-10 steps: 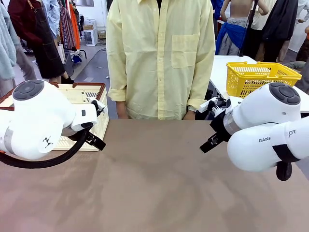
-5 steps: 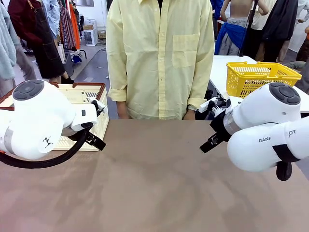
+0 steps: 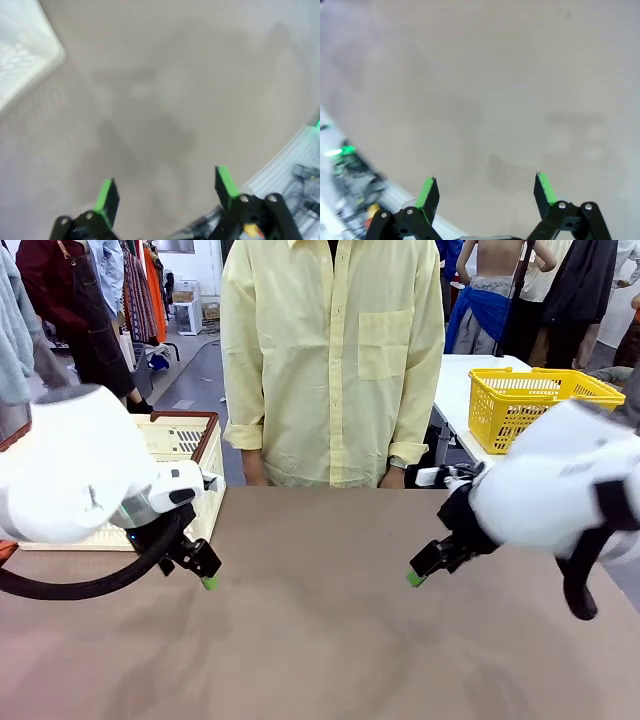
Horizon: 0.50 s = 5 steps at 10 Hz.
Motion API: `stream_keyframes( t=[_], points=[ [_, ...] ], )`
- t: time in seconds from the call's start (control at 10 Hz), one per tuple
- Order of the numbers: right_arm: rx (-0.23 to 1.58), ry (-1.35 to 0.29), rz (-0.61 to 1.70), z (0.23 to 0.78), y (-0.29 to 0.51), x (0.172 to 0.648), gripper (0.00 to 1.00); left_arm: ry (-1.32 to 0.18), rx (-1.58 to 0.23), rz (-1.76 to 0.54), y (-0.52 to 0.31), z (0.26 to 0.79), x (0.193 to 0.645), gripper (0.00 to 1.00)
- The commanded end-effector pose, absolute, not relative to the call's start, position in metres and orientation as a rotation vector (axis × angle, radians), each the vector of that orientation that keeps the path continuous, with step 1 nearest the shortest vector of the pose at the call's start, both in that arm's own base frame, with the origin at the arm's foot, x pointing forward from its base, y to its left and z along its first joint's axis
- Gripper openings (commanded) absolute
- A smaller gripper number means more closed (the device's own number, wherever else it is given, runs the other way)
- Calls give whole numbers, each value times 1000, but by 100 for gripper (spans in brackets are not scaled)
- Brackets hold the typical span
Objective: Place the drinks into the Shopping basket.
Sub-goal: Pick up one drink and place it into the Shopping basket.
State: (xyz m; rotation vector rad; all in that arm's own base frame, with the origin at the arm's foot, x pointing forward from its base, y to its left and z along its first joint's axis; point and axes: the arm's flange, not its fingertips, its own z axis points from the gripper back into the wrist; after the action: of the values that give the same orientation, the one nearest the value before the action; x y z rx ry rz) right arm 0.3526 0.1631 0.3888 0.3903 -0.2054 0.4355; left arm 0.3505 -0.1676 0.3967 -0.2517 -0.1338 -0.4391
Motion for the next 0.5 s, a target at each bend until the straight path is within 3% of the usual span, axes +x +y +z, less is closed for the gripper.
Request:
stream_keyframes(
  t=[0.0,0.2,0.4],
  points=[
    [689,-184,197,459,114,305,100,-109,-574,-291,-143,476,331,100],
    [948,-238,200,506,54,251,100,-267,-914,-185,-79,542,300,100],
    [1118,-322,83,529,-38,212,100,-399,-1052,-41,22,580,275,100]
  ],
)
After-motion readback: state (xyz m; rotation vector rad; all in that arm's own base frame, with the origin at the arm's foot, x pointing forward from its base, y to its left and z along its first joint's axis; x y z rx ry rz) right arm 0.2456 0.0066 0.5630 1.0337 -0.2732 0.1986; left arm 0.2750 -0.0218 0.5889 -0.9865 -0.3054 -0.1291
